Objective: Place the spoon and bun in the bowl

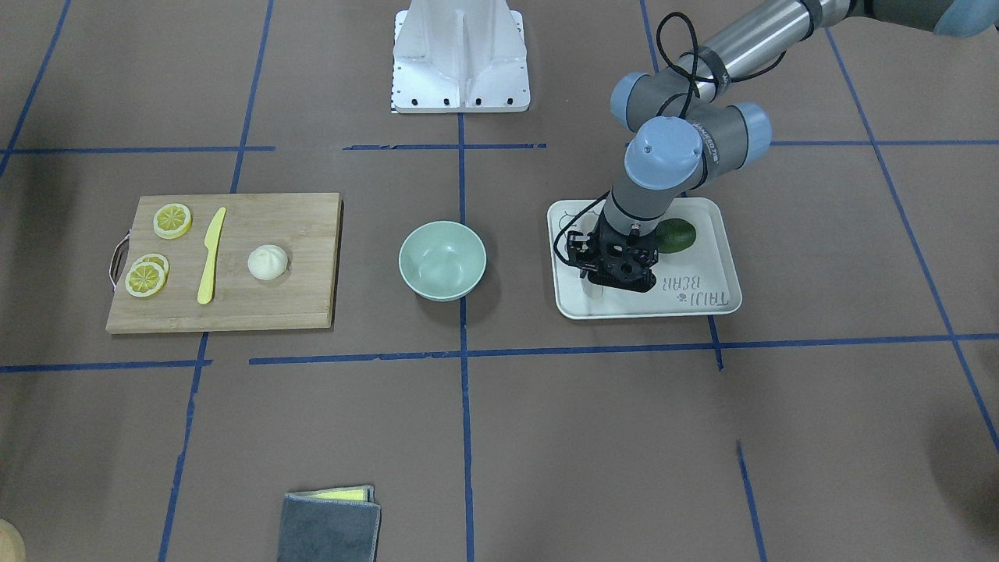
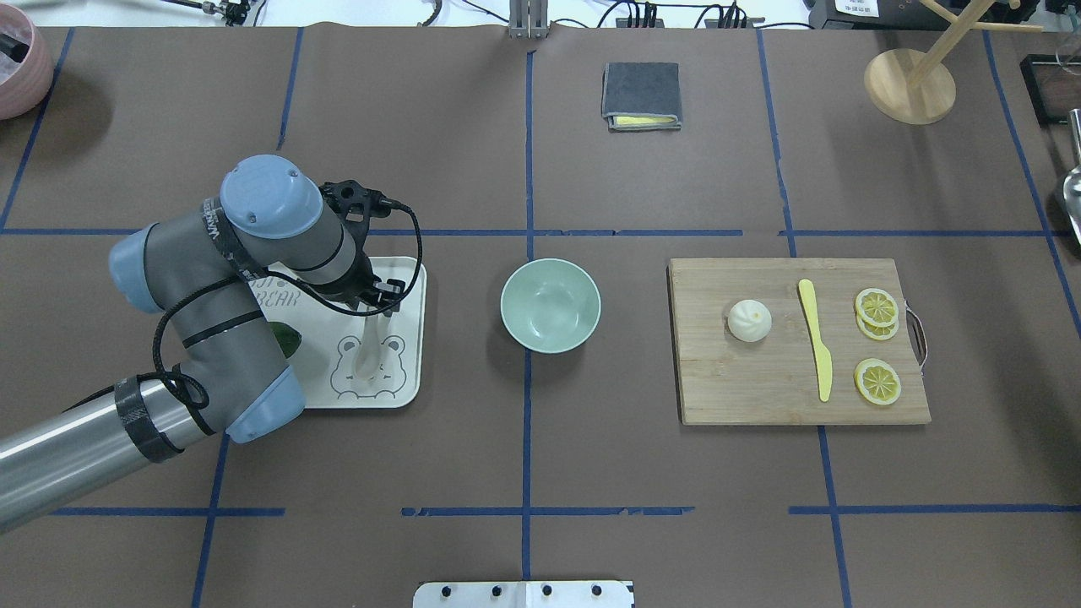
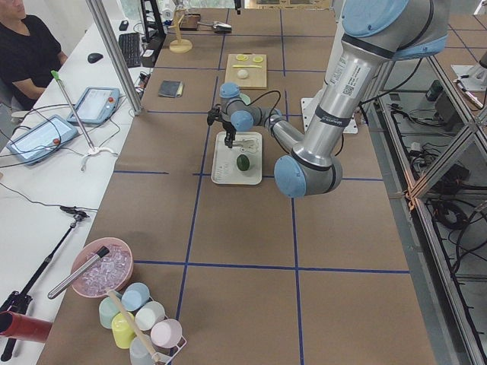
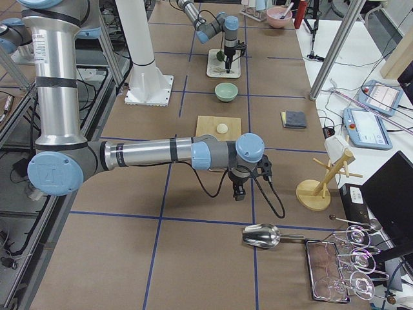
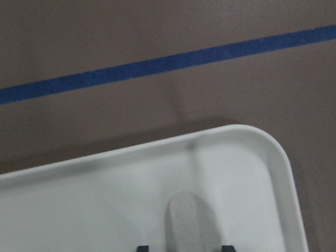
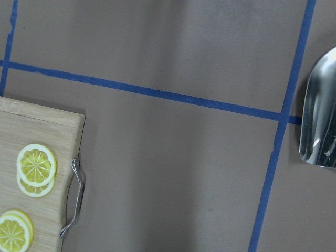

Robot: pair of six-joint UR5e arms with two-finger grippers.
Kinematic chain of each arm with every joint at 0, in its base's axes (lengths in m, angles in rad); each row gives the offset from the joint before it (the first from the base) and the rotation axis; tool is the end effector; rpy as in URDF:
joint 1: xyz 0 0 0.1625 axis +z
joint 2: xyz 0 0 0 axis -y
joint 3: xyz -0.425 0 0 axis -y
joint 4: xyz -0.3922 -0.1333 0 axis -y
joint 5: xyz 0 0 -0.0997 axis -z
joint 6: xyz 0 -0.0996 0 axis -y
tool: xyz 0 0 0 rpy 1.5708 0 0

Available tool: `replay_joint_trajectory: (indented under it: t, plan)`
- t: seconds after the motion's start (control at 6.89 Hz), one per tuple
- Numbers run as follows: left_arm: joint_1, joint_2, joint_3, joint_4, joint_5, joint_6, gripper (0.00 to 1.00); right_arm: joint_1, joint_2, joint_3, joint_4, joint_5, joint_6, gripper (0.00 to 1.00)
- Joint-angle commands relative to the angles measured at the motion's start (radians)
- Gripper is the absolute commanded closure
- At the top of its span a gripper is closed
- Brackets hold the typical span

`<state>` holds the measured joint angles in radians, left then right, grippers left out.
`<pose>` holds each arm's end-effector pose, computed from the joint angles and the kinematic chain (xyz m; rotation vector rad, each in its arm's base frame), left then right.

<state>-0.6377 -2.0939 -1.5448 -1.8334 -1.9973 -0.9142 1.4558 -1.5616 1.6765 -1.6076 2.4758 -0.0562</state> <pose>0.5010 -0.4858 0.3407 0.1273 0.8415 0.1797 -0.0025 -0.5007 0.5961 0.0462 -0.9078 -0.1946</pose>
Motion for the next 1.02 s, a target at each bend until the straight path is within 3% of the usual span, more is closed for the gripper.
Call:
replay_joint_trajectory:
  t: [0.0, 0.15, 0.44, 0.87]
  plan:
    - [0.003, 0.000, 0.002, -0.001, 0.000, 0.000, 0.73, 0.000, 0.000, -0.001, 0.000, 0.000, 0.001, 0.00]
    - [0.003, -0.002, -0.003, 0.002, -0.002, -0.002, 1.00, 0.000, 0.000, -0.001, 0.000, 0.000, 0.001, 0.00]
    - [0.001, -0.014, -0.032, 0.006, -0.003, -0.003, 1.00, 0.000, 0.000, -0.001, 0.000, 0.000, 0.001, 0.00]
    - [0.003, -0.179, -0.031, 0.002, -0.005, -0.029, 1.00, 0.000, 0.000, 0.000, 0.000, 0.002, 0.001, 0.00]
